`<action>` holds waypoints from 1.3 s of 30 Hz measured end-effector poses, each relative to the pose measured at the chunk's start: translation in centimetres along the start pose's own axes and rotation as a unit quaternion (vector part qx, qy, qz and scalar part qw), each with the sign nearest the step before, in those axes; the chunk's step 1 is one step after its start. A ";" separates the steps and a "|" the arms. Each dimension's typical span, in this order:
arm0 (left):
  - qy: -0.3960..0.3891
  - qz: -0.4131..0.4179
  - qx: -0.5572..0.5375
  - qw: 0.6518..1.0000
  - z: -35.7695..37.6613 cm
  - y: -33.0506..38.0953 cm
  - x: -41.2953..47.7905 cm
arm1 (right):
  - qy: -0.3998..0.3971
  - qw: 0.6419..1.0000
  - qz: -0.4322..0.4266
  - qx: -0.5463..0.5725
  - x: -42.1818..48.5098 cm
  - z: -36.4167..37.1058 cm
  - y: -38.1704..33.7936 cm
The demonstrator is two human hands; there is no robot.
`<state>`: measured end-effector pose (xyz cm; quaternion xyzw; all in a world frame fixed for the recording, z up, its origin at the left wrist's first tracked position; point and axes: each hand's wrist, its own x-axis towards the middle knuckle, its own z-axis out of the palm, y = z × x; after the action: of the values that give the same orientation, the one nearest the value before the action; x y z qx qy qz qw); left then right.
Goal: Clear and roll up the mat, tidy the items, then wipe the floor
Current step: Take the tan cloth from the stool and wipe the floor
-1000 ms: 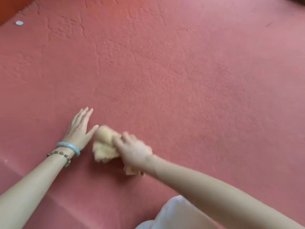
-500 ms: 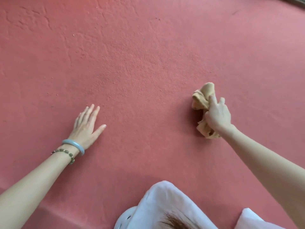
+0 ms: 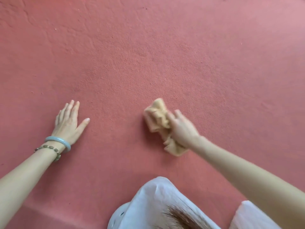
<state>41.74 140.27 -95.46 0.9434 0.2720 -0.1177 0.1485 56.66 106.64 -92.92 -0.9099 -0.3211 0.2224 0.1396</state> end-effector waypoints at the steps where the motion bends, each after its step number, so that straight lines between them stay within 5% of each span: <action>1: 0.001 -0.007 -0.002 1.000 0.1 -0.1 0.1 | 0.024 0.999 0.039 -0.021 0.2 -1.2 2.8; 6: 0.005 -0.025 0.002 1.000 0.7 -0.8 0.3 | 0.112 0.964 0.232 -0.065 -1.8 -6.3 12.7; 10: 0.011 -0.041 0.009 0.999 1.2 -1.9 0.3 | 0.177 0.917 0.356 -0.034 -0.4 -6.2 11.4; 18: 0.031 -0.042 0.008 0.999 1.0 -3.0 0.2 | 0.070 0.995 0.066 0.032 6.7 1.7 -11.2; 23: 0.043 -0.048 0.007 0.998 -0.9 -5.0 0.5 | -0.083 0.982 -0.160 0.061 8.2 3.0 -19.0; 39: 0.003 -0.130 -0.034 0.991 -13.1 -8.7 -0.4 | 0.007 0.990 -0.123 -0.070 20.3 -21.4 -23.8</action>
<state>38.51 151.62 -85.05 0.8948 0.3968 -0.1235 0.1634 68.91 135.36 -71.44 -0.8725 -0.4447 0.1737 0.1038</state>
